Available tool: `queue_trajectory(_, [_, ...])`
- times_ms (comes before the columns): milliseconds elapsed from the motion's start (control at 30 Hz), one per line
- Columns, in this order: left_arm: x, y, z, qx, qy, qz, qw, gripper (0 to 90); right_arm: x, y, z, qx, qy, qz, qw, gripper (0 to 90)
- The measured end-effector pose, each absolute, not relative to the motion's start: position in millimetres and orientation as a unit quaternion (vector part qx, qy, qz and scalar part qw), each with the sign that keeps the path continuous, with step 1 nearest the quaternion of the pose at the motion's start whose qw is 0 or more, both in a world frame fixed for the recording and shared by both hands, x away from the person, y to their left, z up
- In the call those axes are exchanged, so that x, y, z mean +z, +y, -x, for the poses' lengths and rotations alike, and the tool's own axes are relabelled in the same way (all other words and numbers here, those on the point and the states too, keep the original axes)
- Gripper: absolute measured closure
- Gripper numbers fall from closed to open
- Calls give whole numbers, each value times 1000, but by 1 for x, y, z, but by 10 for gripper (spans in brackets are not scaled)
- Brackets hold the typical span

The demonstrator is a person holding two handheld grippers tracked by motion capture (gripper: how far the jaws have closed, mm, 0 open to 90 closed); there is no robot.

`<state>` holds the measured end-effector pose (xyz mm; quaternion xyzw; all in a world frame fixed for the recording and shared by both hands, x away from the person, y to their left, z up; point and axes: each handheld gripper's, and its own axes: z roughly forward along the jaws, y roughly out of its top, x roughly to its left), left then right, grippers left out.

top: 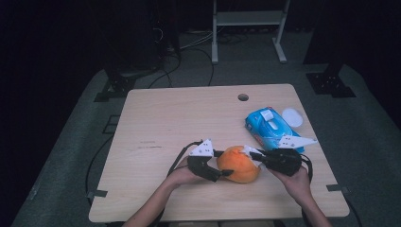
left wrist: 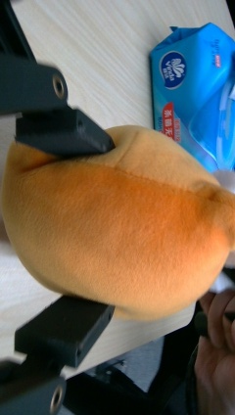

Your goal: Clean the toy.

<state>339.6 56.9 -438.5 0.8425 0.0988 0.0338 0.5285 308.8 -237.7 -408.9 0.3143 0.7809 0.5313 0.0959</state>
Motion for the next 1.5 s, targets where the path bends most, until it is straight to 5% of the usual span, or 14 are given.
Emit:
queue_trajectory(333, [-384,78,-323,81,105,-863,488,340,-408,-220,-319,564,764,-310,59,811])
queue_trajectory(600, [-396,83,-330,63,132,-873,466,328,-433,-215,-335,556,761,-334,1,810])
queue_trajectory(1133, [-398,64,-325,84,128,-866,476,271,-380,-214,-315,587,760,-275,50,810])
queue_trajectory(1500, [-393,67,-325,68,107,-849,513,174,-395,-202,-318,555,786,-266,61,810])
